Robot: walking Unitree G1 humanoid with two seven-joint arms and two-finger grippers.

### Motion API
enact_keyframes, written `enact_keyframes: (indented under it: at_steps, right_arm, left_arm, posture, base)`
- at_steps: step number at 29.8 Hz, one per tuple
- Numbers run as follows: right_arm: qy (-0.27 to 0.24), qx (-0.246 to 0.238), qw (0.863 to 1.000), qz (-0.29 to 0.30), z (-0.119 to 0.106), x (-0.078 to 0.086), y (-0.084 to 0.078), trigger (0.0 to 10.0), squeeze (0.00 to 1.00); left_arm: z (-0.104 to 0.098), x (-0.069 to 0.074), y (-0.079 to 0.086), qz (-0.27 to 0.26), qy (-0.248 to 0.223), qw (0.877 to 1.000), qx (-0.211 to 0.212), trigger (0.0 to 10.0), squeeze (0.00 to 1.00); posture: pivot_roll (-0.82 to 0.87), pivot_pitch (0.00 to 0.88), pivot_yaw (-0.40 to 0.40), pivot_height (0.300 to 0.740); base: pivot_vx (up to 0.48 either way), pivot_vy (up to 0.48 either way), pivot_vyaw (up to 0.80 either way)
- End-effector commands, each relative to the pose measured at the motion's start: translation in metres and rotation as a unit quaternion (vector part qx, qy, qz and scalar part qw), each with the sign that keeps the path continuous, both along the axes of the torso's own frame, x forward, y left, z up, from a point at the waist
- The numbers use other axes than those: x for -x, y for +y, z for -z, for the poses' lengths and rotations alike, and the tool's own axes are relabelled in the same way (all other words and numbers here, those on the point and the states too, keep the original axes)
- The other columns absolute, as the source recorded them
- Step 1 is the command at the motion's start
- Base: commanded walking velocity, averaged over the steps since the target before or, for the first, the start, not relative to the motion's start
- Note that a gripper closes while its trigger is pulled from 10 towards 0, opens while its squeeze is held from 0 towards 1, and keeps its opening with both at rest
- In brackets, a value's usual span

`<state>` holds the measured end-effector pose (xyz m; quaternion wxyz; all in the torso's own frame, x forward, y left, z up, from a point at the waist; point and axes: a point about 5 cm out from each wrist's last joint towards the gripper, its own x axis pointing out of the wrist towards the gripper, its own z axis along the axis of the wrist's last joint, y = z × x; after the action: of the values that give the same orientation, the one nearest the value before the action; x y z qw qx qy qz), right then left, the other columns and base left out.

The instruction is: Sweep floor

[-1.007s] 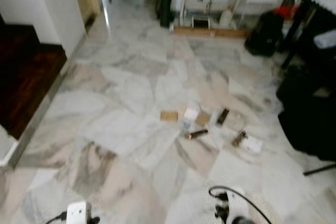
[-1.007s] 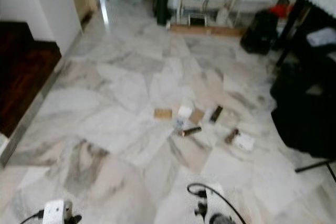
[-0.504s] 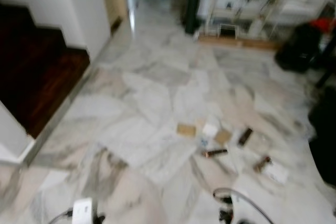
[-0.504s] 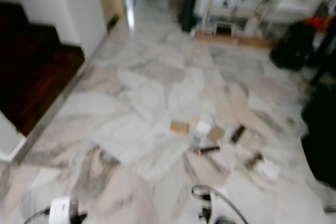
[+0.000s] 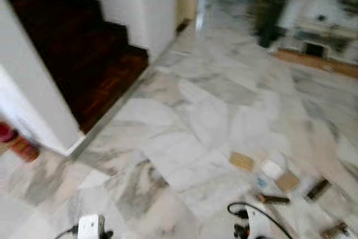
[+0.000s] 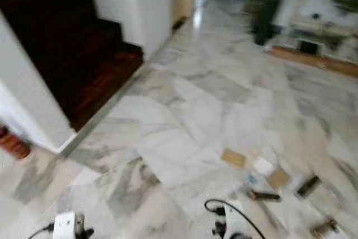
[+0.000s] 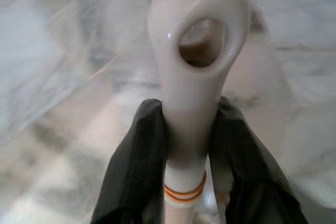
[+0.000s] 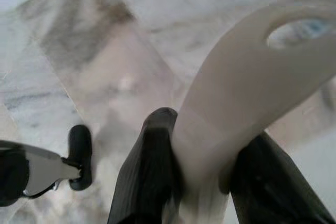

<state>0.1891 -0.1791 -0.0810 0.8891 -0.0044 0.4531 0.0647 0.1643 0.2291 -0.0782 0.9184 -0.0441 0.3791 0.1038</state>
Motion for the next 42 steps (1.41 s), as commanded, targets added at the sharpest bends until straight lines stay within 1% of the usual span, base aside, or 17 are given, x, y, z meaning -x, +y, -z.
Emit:
enact_keyframes:
  at_steps: [1, 8, 13, 31, 37, 42]
  right_arm:
    - [-0.006, -0.001, 1.0, 0.004, -0.0005, 0.0003, -0.0025, 10.0, 0.0]
    - [-0.005, -0.004, 1.0, 0.004, -0.0004, 0.0004, -0.0024, 10.0, 0.0]
    - [-0.006, -0.014, 1.0, 0.022, -0.0001, 0.001, -0.0021, 10.0, 0.0]
    - [-0.006, -0.013, 1.0, 0.021, 0.0, 0.0014, -0.0026, 10.0, 0.0]
    - [-0.003, -0.012, 1.0, 0.02, 0.0005, 0.0024, -0.0033, 10.0, 0.0]
    - [-0.004, -0.011, 1.0, 0.021, 0.0006, 0.0029, -0.0036, 10.0, 0.0]
  left_arm:
    - [0.0018, 0.0031, -0.0018, -0.007, 0.003, 1.0, 0.006, 10.0, 0.0]
    - [0.0021, 0.0035, -0.0022, -0.006, 0.003, 1.0, 0.006, 10.0, 0.0]
    - [0.0025, 0.0043, -0.0022, -0.007, 0.005, 1.0, 0.007, 10.0, 0.0]
    - [0.0025, 0.0038, -0.0025, -0.003, 0.006, 1.0, 0.008, 10.0, 0.0]
    - [0.0029, 0.0043, -0.0036, -0.002, 0.007, 1.0, 0.009, 10.0, 0.0]
    - [0.0032, 0.005, -0.0038, -0.001, 0.007, 1.0, 0.009, 10.0, 0.0]
  posture:
    - [-0.02, 0.074, -0.042, 0.74]
    - [-0.02, 0.075, -0.042, 0.74]
    - [-0.02, 0.075, -0.042, 0.74]
    - [-0.01, 0.065, -0.042, 0.74]
    - [-0.01, 0.044, -0.049, 0.74]
    - [0.0, 0.043, -0.05, 0.74]
  base:
    - [0.352, 0.0, 0.8]
    - [0.352, 0.0, 0.74]
    - [0.35, 0.0, 0.0]
    - [0.351, 0.0, 0.0]
    - [0.352, 0.0, 0.0]
    - [0.352, 0.0, 0.0]
